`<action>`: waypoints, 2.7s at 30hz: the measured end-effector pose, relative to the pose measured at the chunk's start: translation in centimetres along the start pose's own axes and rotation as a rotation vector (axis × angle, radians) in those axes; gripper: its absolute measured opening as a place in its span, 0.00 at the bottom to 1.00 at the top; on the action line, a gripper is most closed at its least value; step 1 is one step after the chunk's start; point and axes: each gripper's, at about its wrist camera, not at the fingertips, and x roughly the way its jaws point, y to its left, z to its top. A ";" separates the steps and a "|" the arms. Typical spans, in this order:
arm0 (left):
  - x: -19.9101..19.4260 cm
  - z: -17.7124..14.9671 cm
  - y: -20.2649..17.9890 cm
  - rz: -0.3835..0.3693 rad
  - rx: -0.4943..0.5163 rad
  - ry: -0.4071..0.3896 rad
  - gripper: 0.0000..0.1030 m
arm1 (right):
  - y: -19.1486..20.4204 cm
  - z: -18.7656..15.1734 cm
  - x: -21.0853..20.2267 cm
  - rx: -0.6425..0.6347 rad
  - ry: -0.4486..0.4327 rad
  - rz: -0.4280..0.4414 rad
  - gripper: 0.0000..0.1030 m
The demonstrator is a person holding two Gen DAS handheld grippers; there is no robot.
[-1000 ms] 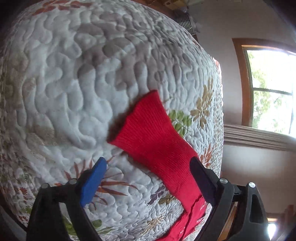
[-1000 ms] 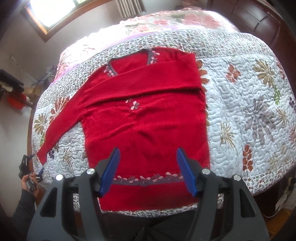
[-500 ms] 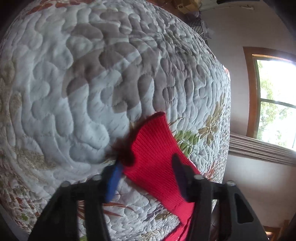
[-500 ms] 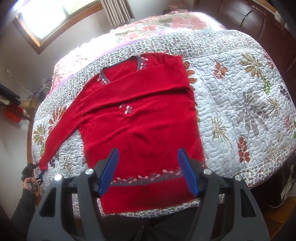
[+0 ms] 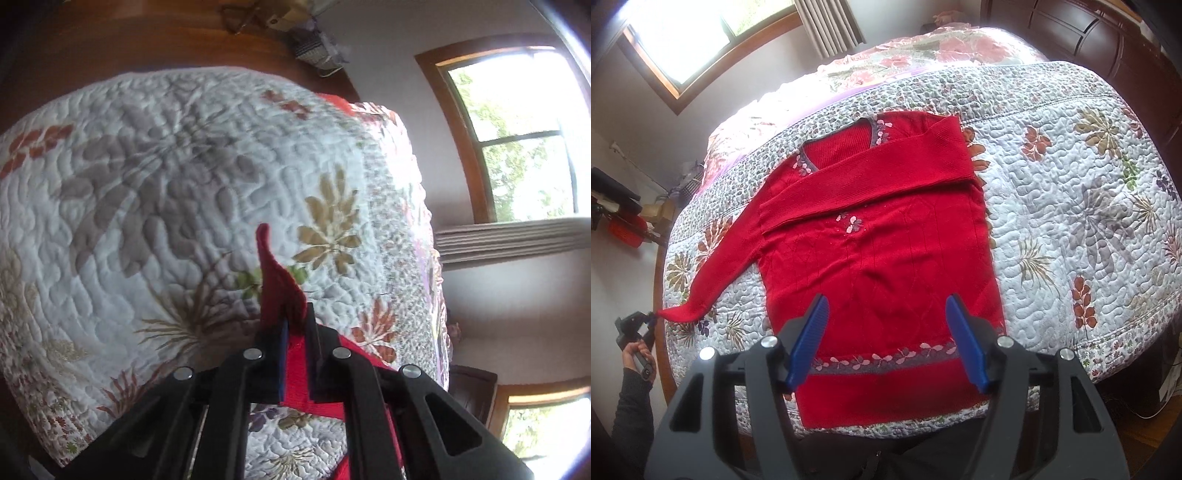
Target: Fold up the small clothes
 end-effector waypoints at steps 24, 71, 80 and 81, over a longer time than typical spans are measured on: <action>5.5 -9.9 -23.1 -0.191 0.431 0.164 0.07 | -6.8 -1.0 0.0 0.172 -0.022 0.047 0.64; 15.3 -36.3 -19.5 0.100 0.596 0.572 0.64 | 1.9 18.7 24.1 -0.084 0.279 0.505 0.65; 7.4 -36.4 -10.6 0.177 0.365 0.523 0.64 | 9.3 19.4 30.3 -0.312 0.304 0.453 0.63; 7.1 -36.4 -10.2 0.173 0.335 0.517 0.64 | 9.3 19.3 30.5 -0.315 0.308 0.464 0.63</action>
